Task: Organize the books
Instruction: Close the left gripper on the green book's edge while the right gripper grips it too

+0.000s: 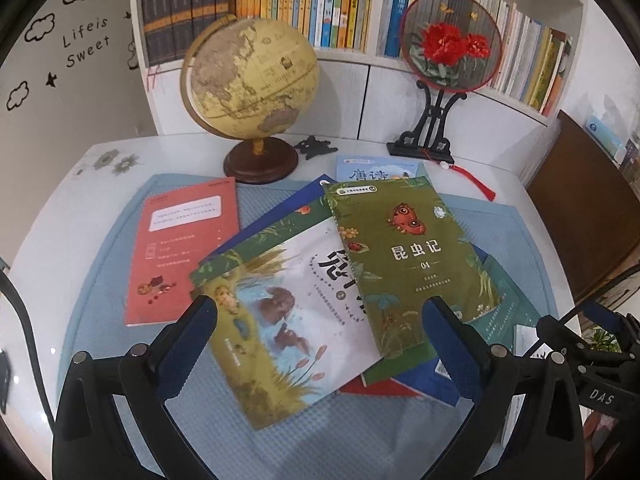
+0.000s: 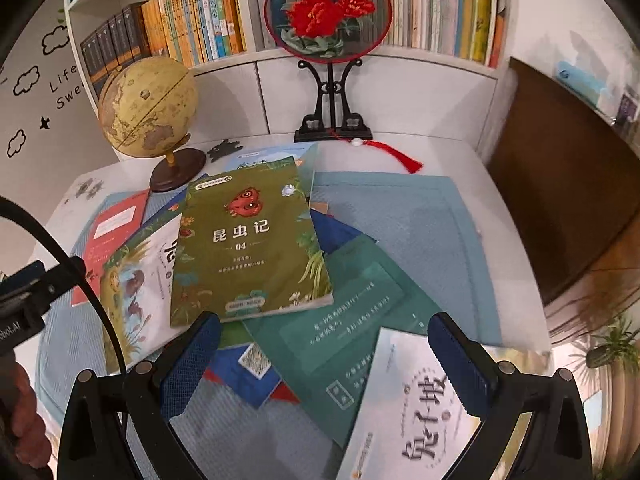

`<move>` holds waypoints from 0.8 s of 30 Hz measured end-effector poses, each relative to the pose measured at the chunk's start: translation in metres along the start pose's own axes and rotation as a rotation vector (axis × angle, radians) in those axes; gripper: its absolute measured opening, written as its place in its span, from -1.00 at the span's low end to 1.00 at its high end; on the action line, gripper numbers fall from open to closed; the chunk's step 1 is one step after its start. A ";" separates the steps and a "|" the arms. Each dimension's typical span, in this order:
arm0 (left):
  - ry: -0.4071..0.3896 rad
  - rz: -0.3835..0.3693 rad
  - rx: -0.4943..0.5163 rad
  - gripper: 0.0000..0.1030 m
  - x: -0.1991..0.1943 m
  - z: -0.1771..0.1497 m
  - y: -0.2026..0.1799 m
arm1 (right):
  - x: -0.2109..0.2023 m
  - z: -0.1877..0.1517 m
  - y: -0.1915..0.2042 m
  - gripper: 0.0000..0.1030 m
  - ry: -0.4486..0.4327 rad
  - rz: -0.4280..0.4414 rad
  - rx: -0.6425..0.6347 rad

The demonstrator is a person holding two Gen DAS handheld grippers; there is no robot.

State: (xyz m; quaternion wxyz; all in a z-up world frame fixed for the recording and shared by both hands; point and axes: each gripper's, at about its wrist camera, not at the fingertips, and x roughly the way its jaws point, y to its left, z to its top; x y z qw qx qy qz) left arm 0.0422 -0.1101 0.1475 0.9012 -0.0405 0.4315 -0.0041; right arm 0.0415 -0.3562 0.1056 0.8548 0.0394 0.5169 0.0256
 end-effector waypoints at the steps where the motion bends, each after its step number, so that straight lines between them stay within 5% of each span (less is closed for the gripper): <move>1: 0.006 -0.007 -0.005 0.98 0.006 0.001 0.000 | 0.006 0.003 -0.002 0.99 0.008 0.017 -0.003; 12: 0.093 -0.014 -0.038 0.92 0.062 0.014 -0.006 | 0.066 0.042 -0.008 0.85 0.065 0.091 -0.058; 15: 0.116 -0.034 -0.034 0.76 0.074 0.015 -0.010 | 0.085 0.049 -0.008 0.61 0.103 0.109 -0.065; 20: 0.169 -0.072 -0.032 0.19 0.093 0.011 -0.016 | 0.107 0.053 -0.009 0.41 0.137 0.146 -0.071; 24: 0.186 -0.090 -0.042 0.18 0.105 0.007 -0.019 | 0.121 0.053 -0.012 0.21 0.166 0.185 -0.045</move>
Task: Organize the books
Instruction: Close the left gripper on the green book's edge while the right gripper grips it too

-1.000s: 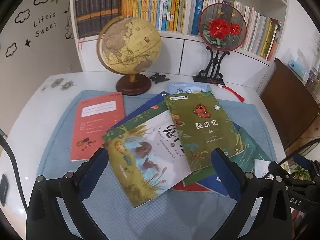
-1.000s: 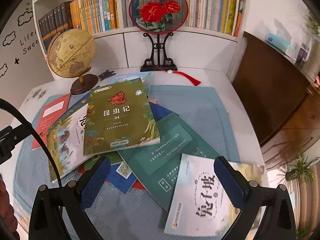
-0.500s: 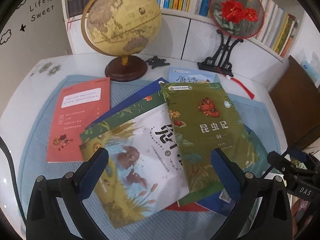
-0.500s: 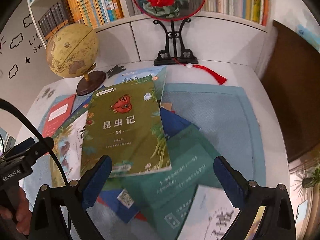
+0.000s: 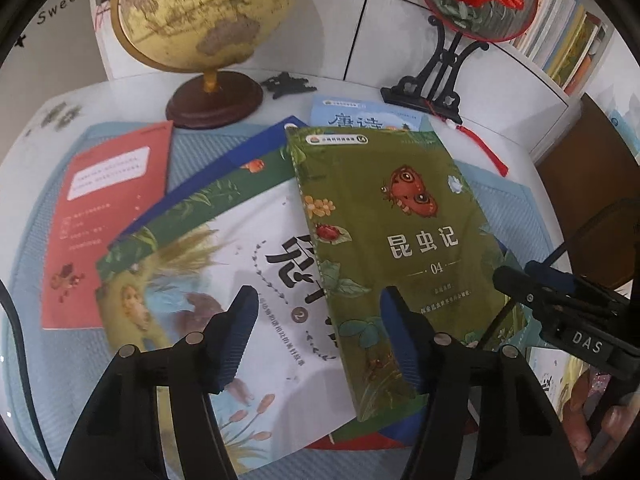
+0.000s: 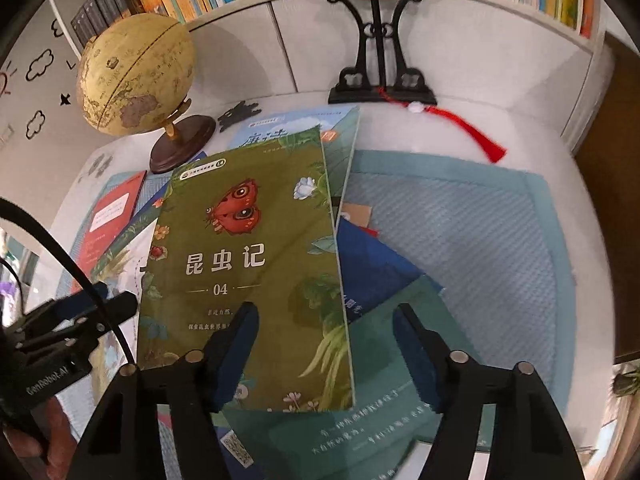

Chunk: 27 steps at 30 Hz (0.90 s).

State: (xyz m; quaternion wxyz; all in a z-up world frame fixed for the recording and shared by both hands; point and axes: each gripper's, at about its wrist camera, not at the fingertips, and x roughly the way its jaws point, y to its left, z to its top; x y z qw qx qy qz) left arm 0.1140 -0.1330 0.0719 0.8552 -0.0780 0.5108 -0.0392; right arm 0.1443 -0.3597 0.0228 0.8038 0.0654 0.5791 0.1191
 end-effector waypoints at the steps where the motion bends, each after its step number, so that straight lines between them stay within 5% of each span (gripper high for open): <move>1: 0.007 -0.001 0.002 0.18 0.003 0.000 0.000 | 0.003 0.000 -0.001 0.17 0.007 -0.004 0.005; 10: 0.055 -0.061 0.001 0.22 0.019 -0.004 -0.003 | 0.015 -0.009 0.002 0.00 0.034 0.011 -0.011; 14: 0.080 -0.158 0.002 0.22 0.015 -0.006 -0.006 | 0.012 -0.017 0.011 0.00 0.044 0.034 -0.028; 27: 0.147 -0.301 0.077 0.21 -0.015 -0.068 -0.026 | -0.019 -0.087 -0.001 0.00 0.107 0.013 -0.048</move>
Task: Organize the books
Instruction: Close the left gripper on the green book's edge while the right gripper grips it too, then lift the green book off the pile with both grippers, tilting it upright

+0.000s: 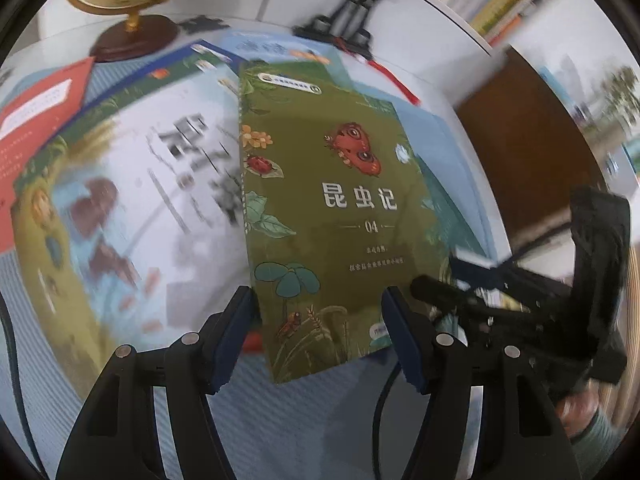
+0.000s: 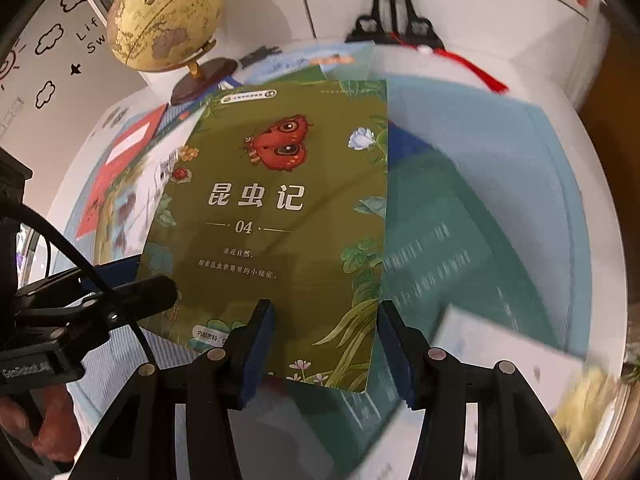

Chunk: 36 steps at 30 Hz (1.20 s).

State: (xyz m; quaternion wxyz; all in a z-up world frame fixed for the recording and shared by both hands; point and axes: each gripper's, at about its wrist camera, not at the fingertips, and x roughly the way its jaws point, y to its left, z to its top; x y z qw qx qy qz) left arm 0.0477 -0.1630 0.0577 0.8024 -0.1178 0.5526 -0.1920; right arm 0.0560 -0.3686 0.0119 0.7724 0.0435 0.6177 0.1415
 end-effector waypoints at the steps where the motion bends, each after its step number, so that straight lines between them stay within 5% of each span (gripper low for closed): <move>1: -0.001 0.024 0.009 0.21 0.000 -0.005 -0.002 | -0.001 -0.004 -0.003 0.00 0.004 -0.004 0.005; 7: -0.001 0.037 -0.117 0.04 0.006 -0.016 0.021 | -0.004 -0.007 -0.015 0.00 -0.019 -0.035 0.037; 14: -0.015 0.041 -0.153 0.01 0.009 -0.015 0.023 | -0.002 -0.009 -0.003 -0.11 -0.038 -0.042 0.009; 27: -0.024 0.059 -0.133 0.01 0.008 -0.015 0.011 | -0.002 -0.010 -0.008 -0.11 -0.030 -0.012 0.027; 31: -0.026 0.036 -0.102 -0.17 0.007 -0.014 0.002 | -0.002 -0.012 -0.005 -0.10 -0.034 -0.028 0.016; 33: -0.040 -0.032 -0.114 -0.21 -0.005 -0.015 0.003 | -0.003 -0.013 -0.013 -0.09 -0.031 -0.008 0.035; 36: -0.098 -0.252 -0.160 -0.28 -0.033 -0.013 0.005 | -0.004 -0.014 -0.024 -0.09 -0.027 0.046 0.060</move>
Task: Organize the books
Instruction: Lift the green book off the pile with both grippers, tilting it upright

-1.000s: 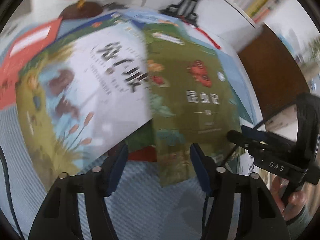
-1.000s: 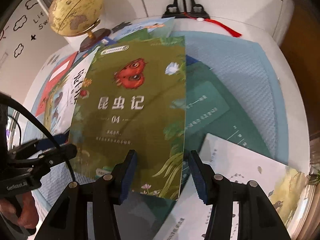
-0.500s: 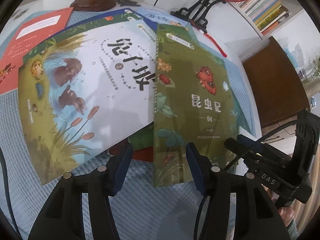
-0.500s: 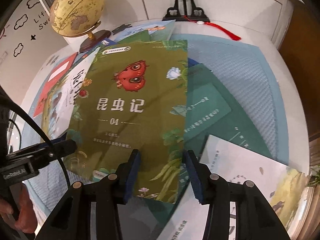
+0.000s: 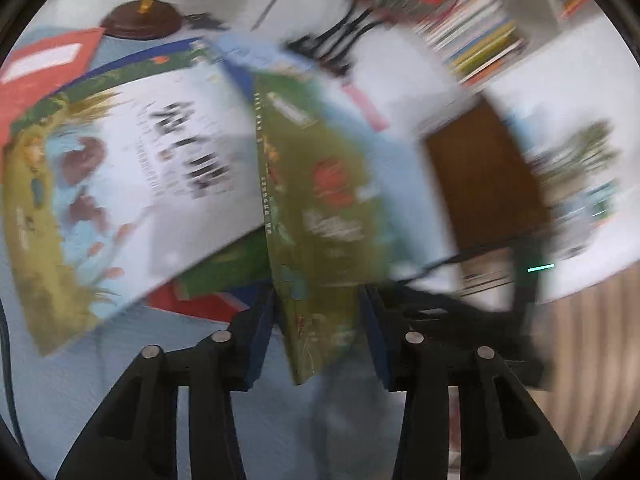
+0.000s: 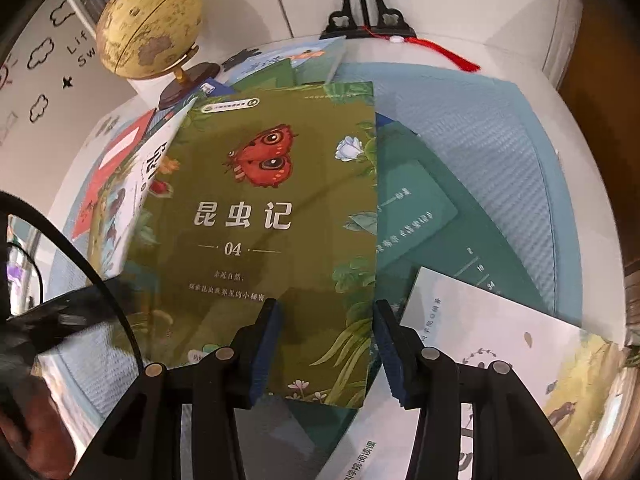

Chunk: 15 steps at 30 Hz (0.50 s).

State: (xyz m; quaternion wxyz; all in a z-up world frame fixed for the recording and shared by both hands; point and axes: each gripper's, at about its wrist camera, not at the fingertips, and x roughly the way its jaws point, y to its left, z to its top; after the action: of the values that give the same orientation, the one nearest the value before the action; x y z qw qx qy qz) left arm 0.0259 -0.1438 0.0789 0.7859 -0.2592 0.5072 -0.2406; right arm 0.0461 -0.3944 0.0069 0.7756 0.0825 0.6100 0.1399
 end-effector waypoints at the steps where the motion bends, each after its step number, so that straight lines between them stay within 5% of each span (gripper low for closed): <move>1: -0.004 -0.035 0.000 -0.30 -0.004 0.002 -0.003 | 0.000 0.000 -0.003 -0.08 0.002 0.020 0.012; 3: -0.010 -0.004 0.031 -0.37 -0.001 0.005 -0.008 | 0.001 -0.001 -0.008 -0.08 0.003 0.050 0.032; 7: 0.035 0.088 0.038 -0.81 0.028 0.007 0.000 | 0.000 -0.001 -0.006 -0.06 -0.002 0.047 0.032; 12: 0.050 0.118 0.050 -0.81 0.051 0.011 -0.007 | 0.000 0.000 -0.005 -0.04 0.006 0.055 0.037; 15: 0.064 0.081 0.001 -0.83 0.055 0.022 -0.005 | -0.008 0.006 -0.014 -0.02 0.024 0.145 0.105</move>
State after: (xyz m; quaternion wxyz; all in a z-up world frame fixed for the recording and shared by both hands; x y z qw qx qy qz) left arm 0.0656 -0.1791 0.0530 0.7786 -0.2304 0.5419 -0.2170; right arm 0.0513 -0.4097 0.0115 0.7506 0.1652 0.6183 0.1644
